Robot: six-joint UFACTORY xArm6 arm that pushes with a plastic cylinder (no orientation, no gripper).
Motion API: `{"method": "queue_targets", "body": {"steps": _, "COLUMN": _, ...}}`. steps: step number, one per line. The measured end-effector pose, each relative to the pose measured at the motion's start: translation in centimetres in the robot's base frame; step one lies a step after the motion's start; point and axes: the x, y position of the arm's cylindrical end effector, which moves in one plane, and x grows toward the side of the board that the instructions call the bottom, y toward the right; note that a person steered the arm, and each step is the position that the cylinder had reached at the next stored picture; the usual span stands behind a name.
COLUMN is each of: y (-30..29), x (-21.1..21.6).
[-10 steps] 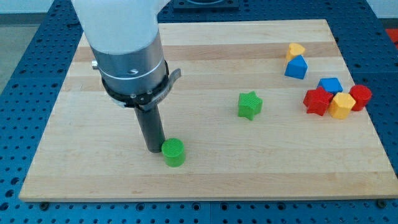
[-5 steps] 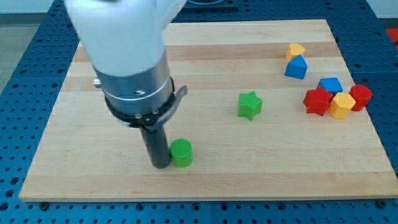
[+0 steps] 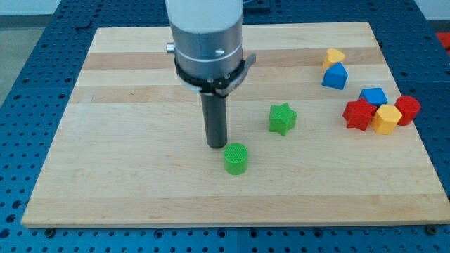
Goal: Push the green circle towards the bottom center
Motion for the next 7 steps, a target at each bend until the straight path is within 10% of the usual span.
{"method": "queue_targets", "body": {"steps": 7, "y": 1.5, "x": 5.4}}
